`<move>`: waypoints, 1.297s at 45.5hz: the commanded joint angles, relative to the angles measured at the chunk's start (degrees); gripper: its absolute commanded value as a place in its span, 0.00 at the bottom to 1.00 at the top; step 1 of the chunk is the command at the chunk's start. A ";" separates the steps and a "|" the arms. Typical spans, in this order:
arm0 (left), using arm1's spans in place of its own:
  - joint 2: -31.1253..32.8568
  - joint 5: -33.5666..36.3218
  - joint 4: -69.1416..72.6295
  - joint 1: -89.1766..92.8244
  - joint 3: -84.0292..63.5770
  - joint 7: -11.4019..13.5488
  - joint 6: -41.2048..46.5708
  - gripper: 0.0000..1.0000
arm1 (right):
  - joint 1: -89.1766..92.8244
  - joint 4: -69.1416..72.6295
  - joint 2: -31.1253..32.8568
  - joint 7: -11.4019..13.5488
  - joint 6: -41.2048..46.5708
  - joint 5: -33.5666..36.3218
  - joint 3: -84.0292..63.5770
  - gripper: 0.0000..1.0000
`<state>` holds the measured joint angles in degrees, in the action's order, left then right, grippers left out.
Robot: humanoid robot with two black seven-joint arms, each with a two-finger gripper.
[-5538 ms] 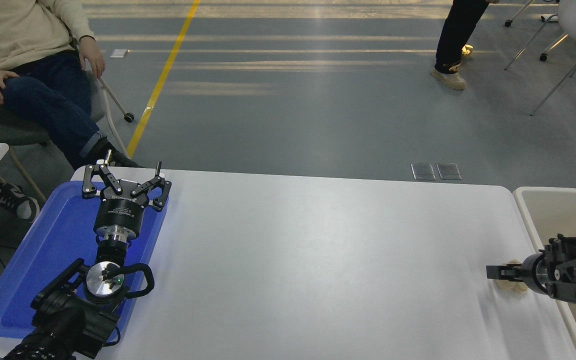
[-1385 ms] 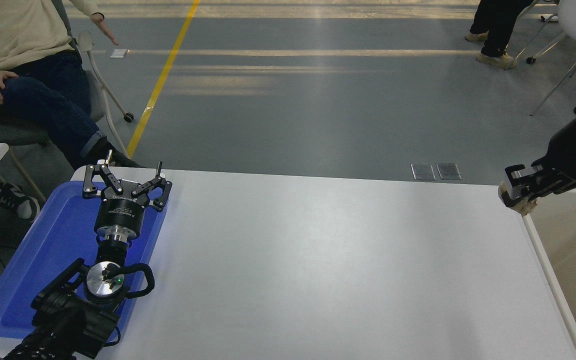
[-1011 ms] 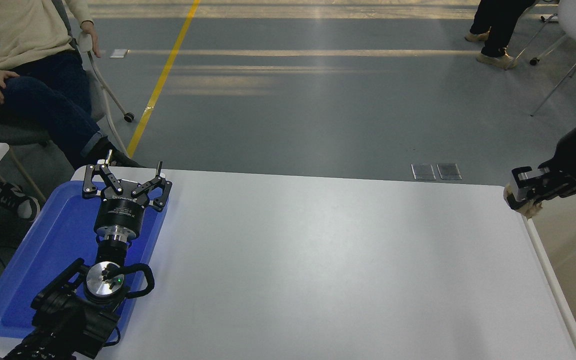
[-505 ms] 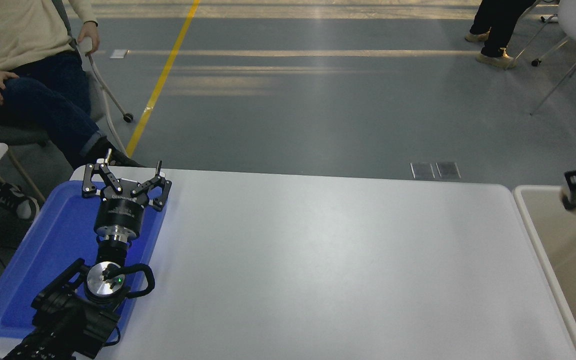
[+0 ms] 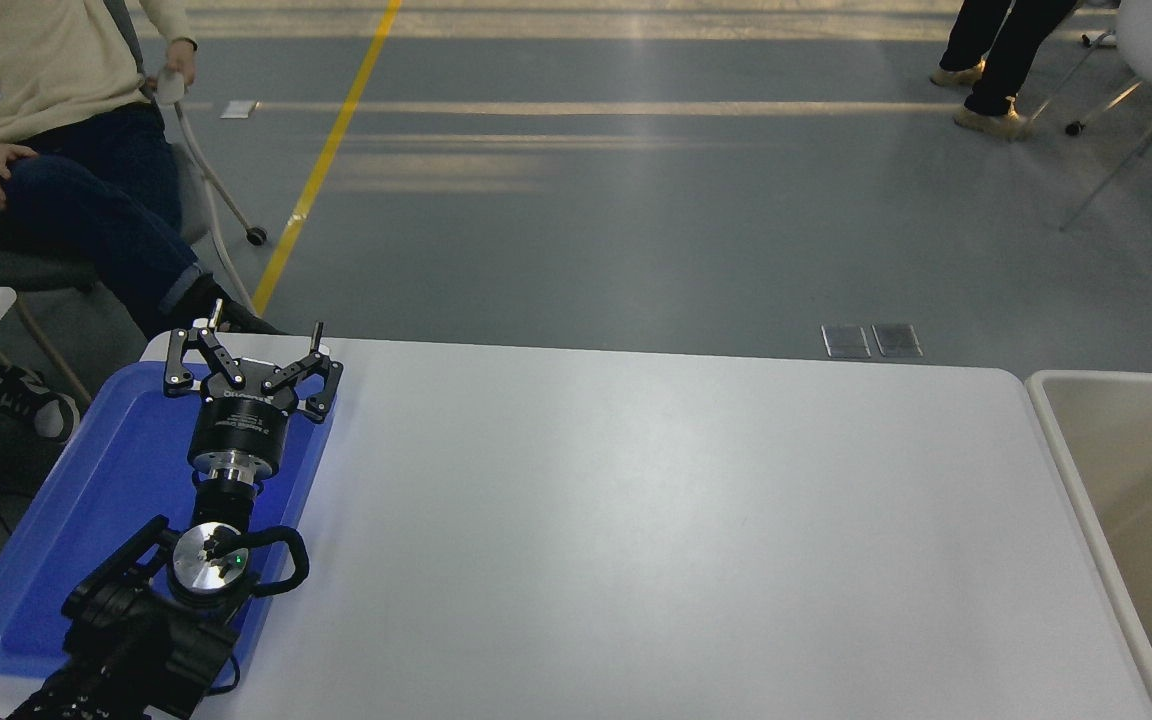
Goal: Pick up paper ball place in dustbin
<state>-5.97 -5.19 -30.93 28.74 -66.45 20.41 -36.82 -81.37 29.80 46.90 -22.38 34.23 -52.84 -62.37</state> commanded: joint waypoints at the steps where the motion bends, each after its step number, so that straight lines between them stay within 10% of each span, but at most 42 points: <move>1: 0.00 0.01 0.00 0.00 0.00 -0.02 -0.01 1.00 | 16.32 -15.20 -3.48 -4.52 -4.70 6.25 0.75 0.00; 45: 0.00 -0.08 0.00 0.00 0.00 -0.02 -0.01 1.00 | 41.11 -26.72 -14.91 0.67 -20.08 27.09 4.27 0.00; 57: 0.00 -0.08 0.00 0.00 0.00 -0.02 -0.01 1.00 | 42.70 -26.81 -15.97 1.55 -22.10 27.18 7.69 0.22; 59: 0.00 -0.08 0.00 0.00 0.00 -0.02 -0.01 1.00 | 42.79 -26.81 -15.97 1.99 -22.28 27.18 7.87 0.41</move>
<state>-5.98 -5.22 -30.95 28.74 -66.45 20.38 -36.83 -40.41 3.24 31.91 -21.75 14.16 -26.45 -56.83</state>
